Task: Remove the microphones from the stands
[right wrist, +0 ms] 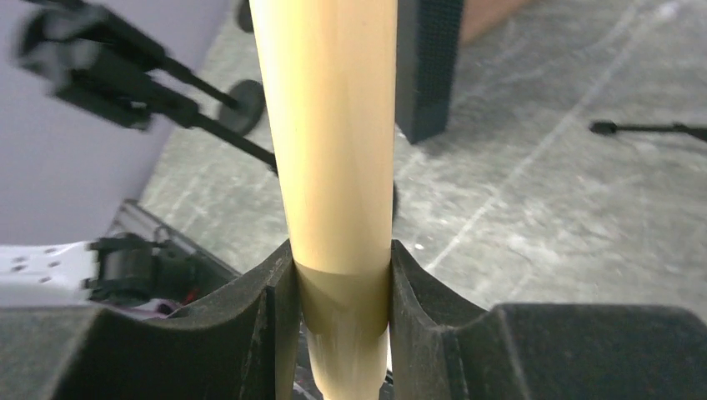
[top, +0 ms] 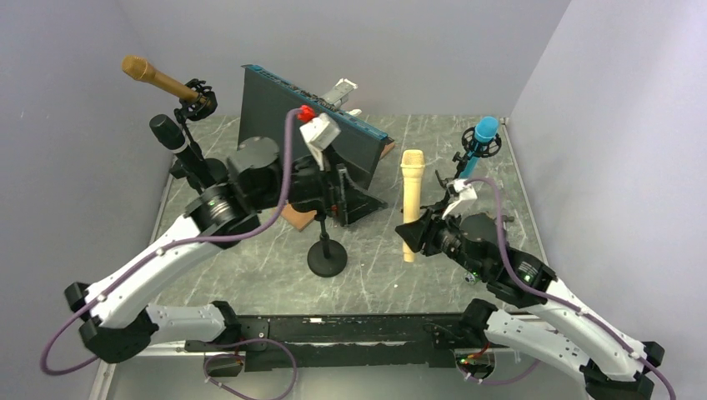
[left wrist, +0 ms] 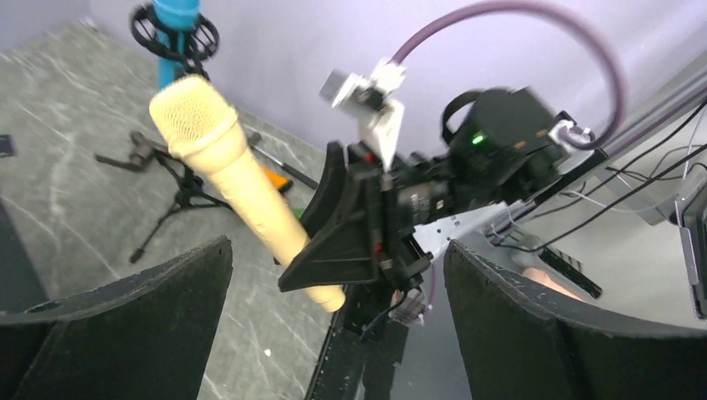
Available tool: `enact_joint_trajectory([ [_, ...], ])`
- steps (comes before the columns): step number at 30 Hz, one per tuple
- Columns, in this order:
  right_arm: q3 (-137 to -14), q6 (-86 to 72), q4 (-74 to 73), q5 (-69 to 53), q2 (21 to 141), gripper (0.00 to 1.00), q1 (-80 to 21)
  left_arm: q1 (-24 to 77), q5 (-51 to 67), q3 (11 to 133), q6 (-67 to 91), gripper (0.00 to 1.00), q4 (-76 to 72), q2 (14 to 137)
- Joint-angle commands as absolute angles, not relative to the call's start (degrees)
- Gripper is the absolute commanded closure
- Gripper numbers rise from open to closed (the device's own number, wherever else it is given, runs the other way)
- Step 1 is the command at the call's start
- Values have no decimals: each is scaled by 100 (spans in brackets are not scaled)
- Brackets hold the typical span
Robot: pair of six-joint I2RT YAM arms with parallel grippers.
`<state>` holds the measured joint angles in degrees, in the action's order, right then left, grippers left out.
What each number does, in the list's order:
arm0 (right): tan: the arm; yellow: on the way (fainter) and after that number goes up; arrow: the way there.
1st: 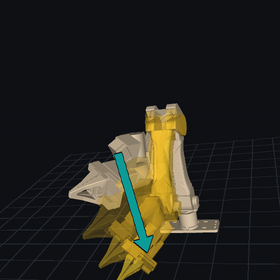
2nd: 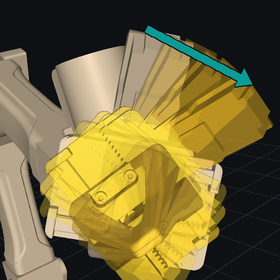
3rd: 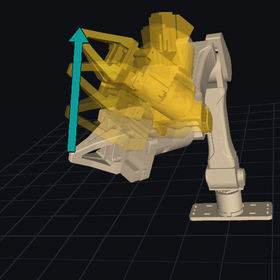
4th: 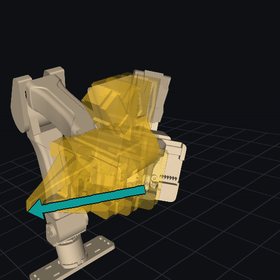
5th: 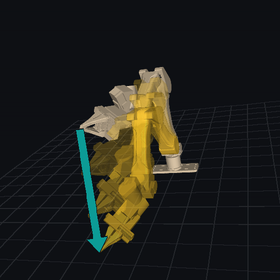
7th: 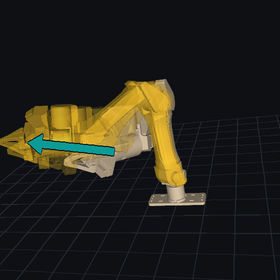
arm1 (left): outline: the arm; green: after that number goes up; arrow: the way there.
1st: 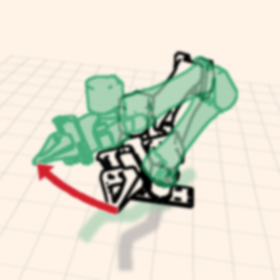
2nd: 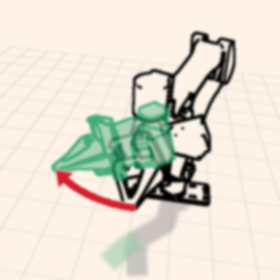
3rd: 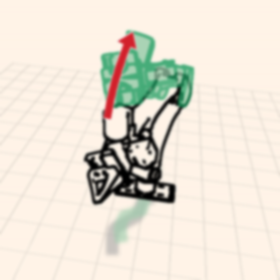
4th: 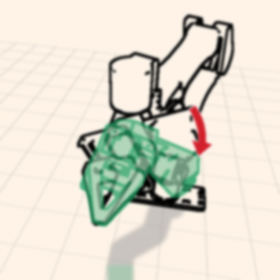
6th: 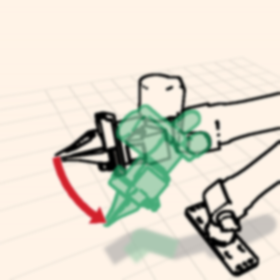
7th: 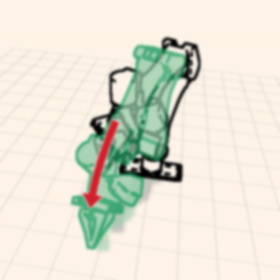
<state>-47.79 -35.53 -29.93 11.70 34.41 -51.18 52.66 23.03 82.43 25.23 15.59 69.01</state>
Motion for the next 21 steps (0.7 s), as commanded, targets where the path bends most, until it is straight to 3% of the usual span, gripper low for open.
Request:
enact_joint_trajectory([
  [1,-4603,-4017,-3441,1995,3842,100,-5113,5283,1673,8090,2066,0,1628,6356],
  [13,-4331,-4897,-3884,2319,5757,100,-5110,5288,460,7646,1768,1,1772,5088],
  [21,-3933,-4900,-3182,2083,6934,98,-5105,5276,-227,7554,1571,1,2045,4484],
])
